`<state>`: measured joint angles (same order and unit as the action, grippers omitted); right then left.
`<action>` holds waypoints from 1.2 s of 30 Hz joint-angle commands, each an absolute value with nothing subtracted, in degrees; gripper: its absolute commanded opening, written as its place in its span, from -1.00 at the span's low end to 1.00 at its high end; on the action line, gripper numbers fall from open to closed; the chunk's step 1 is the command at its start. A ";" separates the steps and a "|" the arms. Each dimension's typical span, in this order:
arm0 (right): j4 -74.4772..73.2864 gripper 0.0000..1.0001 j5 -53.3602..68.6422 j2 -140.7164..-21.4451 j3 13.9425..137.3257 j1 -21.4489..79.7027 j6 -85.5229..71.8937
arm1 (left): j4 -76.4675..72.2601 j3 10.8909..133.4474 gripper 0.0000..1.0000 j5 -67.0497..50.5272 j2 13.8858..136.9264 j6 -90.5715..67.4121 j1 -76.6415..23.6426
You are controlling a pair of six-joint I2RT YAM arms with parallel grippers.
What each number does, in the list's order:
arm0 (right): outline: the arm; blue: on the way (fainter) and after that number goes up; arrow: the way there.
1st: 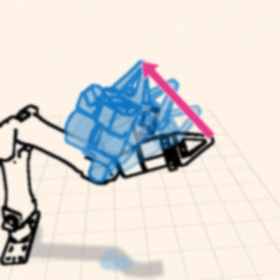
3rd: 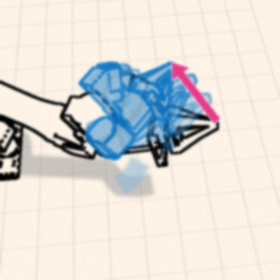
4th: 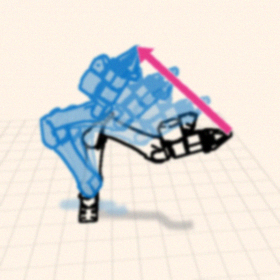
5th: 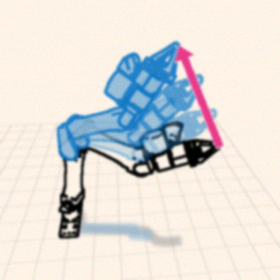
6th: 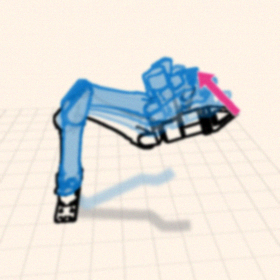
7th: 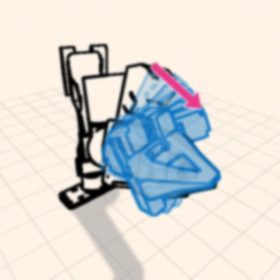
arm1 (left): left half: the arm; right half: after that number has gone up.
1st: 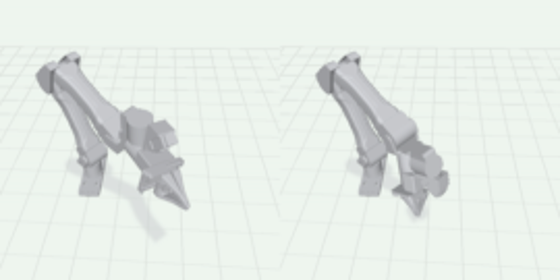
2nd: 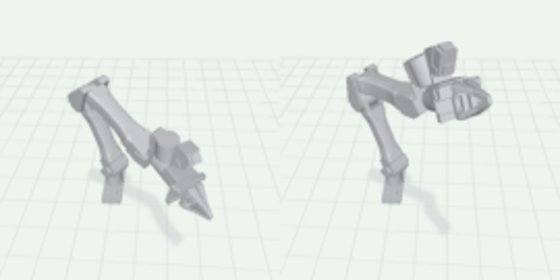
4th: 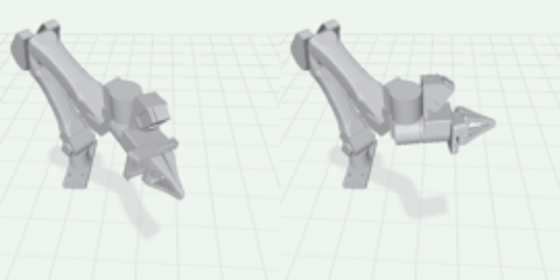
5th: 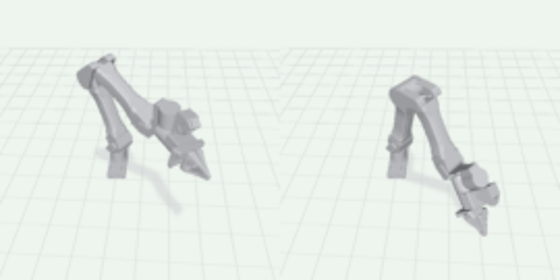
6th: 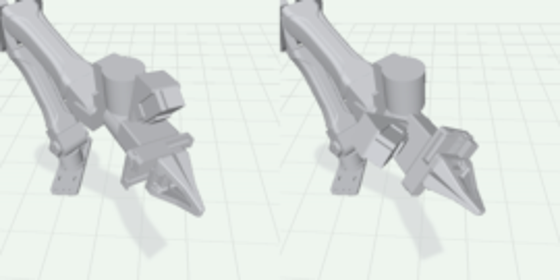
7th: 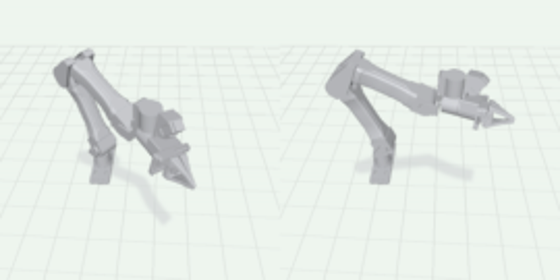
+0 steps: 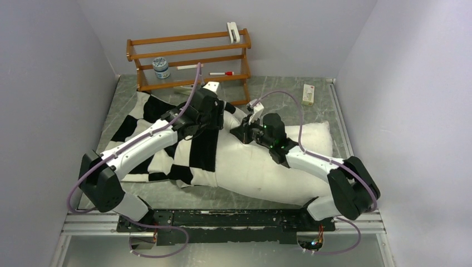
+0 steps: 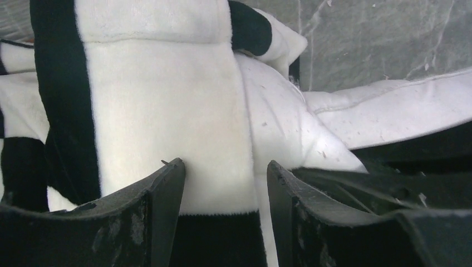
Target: Put the pillow into the pillowcase
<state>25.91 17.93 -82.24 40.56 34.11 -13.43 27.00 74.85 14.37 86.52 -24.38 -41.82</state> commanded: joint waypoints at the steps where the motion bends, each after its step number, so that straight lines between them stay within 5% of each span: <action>1: 24.01 -1.00 15.83 -78.52 37.30 40.12 -16.54 | 24.19 72.99 0.22 17.47 83.26 -23.30 -41.54; 8: 23.92 -1.00 12.75 -74.70 36.39 42.79 -17.90 | 21.93 72.87 0.11 19.48 85.73 -22.45 -41.56; 12: 25.00 -1.00 11.42 -73.85 35.69 44.81 -18.74 | 22.94 74.96 -0.50 19.81 87.84 -21.57 -41.57; 16: 27.44 -1.00 10.80 -75.48 35.46 45.35 -22.76 | 20.95 78.66 -0.90 11.36 86.29 -20.96 -43.39; 23: 38.05 -1.00 3.78 -77.10 30.36 45.62 -31.21 | 1.60 70.61 -0.90 -10.88 81.86 -36.33 -50.03; 36: 50.85 -1.00 -7.57 -78.33 27.43 45.38 -34.21 | -15.66 64.99 -0.90 -22.25 87.35 -42.74 -51.24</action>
